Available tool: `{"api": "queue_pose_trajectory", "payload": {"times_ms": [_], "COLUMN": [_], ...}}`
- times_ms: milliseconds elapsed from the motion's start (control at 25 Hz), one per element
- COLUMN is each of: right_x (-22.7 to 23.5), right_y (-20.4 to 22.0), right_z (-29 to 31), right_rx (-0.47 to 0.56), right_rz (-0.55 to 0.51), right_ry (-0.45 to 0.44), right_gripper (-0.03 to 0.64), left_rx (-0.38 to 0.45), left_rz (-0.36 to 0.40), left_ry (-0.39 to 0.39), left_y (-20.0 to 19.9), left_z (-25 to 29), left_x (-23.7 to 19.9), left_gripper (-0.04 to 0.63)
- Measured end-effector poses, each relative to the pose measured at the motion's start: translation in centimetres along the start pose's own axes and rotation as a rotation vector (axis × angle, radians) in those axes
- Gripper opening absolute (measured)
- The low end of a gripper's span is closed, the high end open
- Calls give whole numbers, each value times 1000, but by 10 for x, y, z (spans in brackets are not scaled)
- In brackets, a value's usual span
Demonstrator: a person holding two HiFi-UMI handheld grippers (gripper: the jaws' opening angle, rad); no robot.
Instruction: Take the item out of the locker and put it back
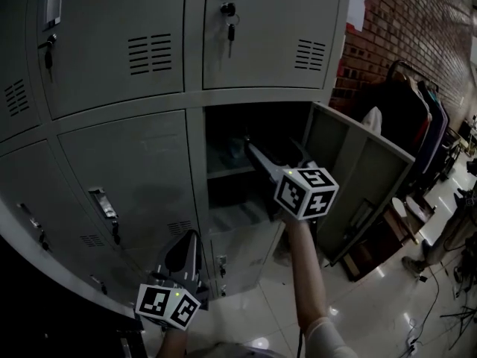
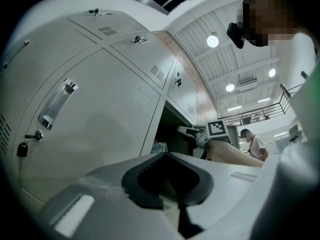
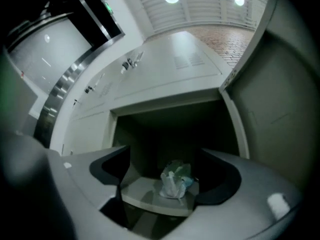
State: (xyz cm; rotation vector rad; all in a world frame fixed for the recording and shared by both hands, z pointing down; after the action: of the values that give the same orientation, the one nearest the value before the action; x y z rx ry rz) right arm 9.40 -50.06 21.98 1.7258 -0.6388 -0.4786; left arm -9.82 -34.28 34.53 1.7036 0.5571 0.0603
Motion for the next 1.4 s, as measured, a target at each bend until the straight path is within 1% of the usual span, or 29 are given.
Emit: {"api": "queue_pose_trajectory", "payload": {"times_ms": [80, 200, 320, 400, 520, 560, 600, 640, 680, 720, 800, 960, 1120, 1400], "right_x": [-23, -57, -82, -95, -112, -117, -121, -124, -127, -129, -131, -131, -129, -124], "right_y": [-7, -7, 0, 8, 23, 28, 32, 34, 37, 39, 44, 47, 48, 53], "right_z": [-27, -71, -110, -134, -165, -174, -182, -190, -197, -201, -203, -201, -199, -195], "right_rx": [64, 122, 159, 173, 186, 196, 214, 238, 261, 272, 256, 226, 217, 204], "right_rz": [20, 16, 48, 85, 118, 120, 119, 118, 123, 132, 140, 117, 126, 146], "right_ry": [-36, -66, -81, -79, -39, -23, -11, -4, -4, -8, -17, -8, -12, -12], "right_gripper": [399, 399, 399, 399, 388, 361, 308, 196, 6, 3, 2, 3, 3, 3], "left_rx": [7, 23, 34, 39, 50, 53, 55, 56, 57, 57, 57, 57, 63, 64], "left_rz": [10, 35, 19, 2, 14, 15, 15, 16, 16, 16, 16, 20, 21, 11], "left_ry": [13, 24, 48, 64, 64, 60, 56, 53, 50, 48, 48, 65, 79, 70], "left_y": [-4, -10, -13, -15, -19, -20, -21, -21, -21, -20, -20, -20, -21, -21], "left_z": [-5, -13, -18, -23, -29, -31, -32, -32, -33, -33, -33, -32, -29, -26], "left_x": [7, 16, 25, 29, 31, 30, 29, 28, 28, 28, 28, 33, 36, 32], "left_gripper": [5, 5, 5, 5, 5, 5, 5, 5, 5, 5, 5, 5, 5, 5]}}
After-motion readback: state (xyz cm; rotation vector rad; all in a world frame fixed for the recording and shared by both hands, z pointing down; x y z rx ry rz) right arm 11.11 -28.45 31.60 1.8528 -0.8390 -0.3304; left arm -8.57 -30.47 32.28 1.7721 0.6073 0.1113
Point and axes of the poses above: the fingertips, and each gripper's own axes: z forward along the fingers, x to its right, y out of its underside, the point moved 4 cm from there along -z, backward along the fingers, and after that the axes turned 7 degrees about -y, right-handed, at the moved point
